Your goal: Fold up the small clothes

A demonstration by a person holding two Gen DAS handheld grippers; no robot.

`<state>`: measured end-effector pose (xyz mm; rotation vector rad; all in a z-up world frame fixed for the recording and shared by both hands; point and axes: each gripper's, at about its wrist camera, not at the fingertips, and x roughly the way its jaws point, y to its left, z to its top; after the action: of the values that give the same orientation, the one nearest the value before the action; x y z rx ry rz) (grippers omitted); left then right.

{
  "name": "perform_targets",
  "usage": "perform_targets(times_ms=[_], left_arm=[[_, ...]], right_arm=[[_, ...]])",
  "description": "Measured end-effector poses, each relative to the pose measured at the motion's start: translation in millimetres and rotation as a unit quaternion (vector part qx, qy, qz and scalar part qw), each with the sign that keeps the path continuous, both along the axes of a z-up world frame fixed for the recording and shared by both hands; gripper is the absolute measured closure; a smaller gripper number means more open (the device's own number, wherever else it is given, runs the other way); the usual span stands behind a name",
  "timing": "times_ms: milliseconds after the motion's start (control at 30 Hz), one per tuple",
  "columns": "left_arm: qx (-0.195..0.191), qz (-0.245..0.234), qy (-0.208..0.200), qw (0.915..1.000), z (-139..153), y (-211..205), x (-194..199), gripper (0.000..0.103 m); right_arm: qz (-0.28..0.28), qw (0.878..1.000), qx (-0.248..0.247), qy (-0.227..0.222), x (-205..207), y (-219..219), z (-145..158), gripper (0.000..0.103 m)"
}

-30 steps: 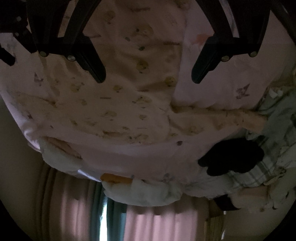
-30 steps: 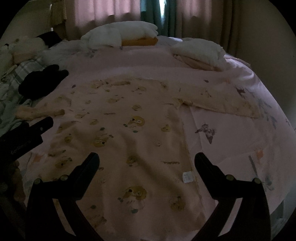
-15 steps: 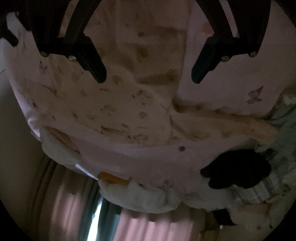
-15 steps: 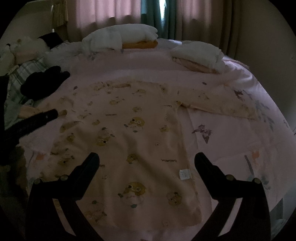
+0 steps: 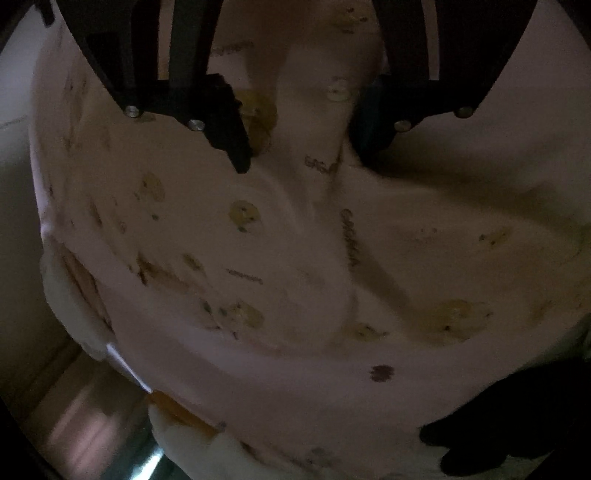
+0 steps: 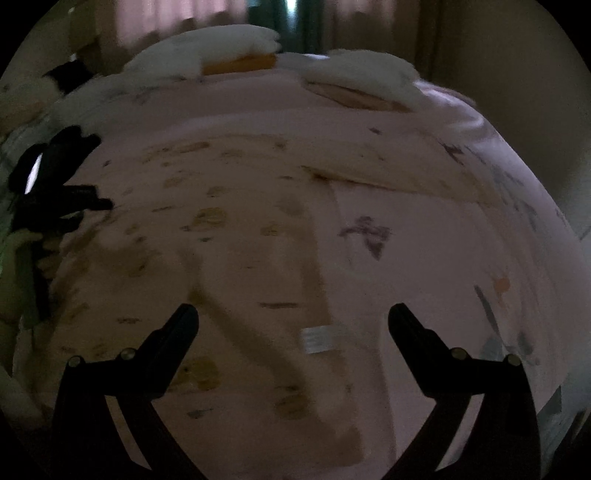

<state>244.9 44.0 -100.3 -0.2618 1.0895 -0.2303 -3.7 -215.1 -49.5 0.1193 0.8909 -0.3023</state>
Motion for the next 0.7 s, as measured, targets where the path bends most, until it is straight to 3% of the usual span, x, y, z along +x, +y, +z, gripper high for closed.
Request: perform_targets(times_ms=[100, 133, 200, 267, 367, 467, 567, 633, 667, 700], left_arm=[[0.001, 0.005, -0.006, 1.0000, -5.8, 4.9, -2.3, 0.071], [-0.019, 0.020, 0.001, 0.9996, -6.7, 11.7, -2.7, 0.080], [-0.071, 0.058, 0.024, 0.9955, -11.5, 26.2, -1.0, 0.088], [-0.091, 0.067, 0.028, 0.9932, -16.3, 32.0, -2.0, 0.091], [-0.071, 0.066, 0.004, 0.9953, -21.2, 27.9, -11.5, 0.093], [-0.074, 0.082, -0.004, 0.9939, -23.6, 26.3, -15.6, 0.093], [-0.064, 0.088, -0.012, 0.9940, -21.8, 23.6, -16.9, 0.093], [-0.039, 0.083, -0.021, 0.9956, -17.6, 20.7, -21.0, 0.093], [-0.024, 0.080, -0.026, 0.9962, -16.1, 17.3, -20.8, 0.093], [0.000, 0.077, -0.033, 0.9965, -14.3, 10.3, -21.7, 0.093]], right_arm=[[-0.023, 1.000, 0.020, 0.002, -2.2, -24.1, -5.6, 0.002], [-0.033, 0.999, 0.023, 0.001, -3.3, -30.7, -6.6, 0.004], [-0.054, 0.998, 0.021, -0.003, -8.0, -49.1, -6.4, 0.005], [-0.064, 0.998, 0.013, -0.006, -10.8, -65.6, -4.6, 0.006], [-0.087, 0.996, -0.008, -0.008, -12.5, -99.6, 0.6, 0.007], [-0.113, 0.994, 0.005, -0.014, -12.3, -144.6, 6.1, 0.010], [-0.151, 0.987, 0.048, -0.028, -12.2, -206.9, 11.0, 0.012], [-0.172, 0.982, 0.071, -0.033, -9.4, -241.7, 11.5, 0.014], [-0.188, 0.977, 0.095, -0.034, -5.3, -269.2, 9.0, 0.017], [-0.197, 0.973, 0.119, -0.034, -1.7, -288.0, 6.1, 0.026]])
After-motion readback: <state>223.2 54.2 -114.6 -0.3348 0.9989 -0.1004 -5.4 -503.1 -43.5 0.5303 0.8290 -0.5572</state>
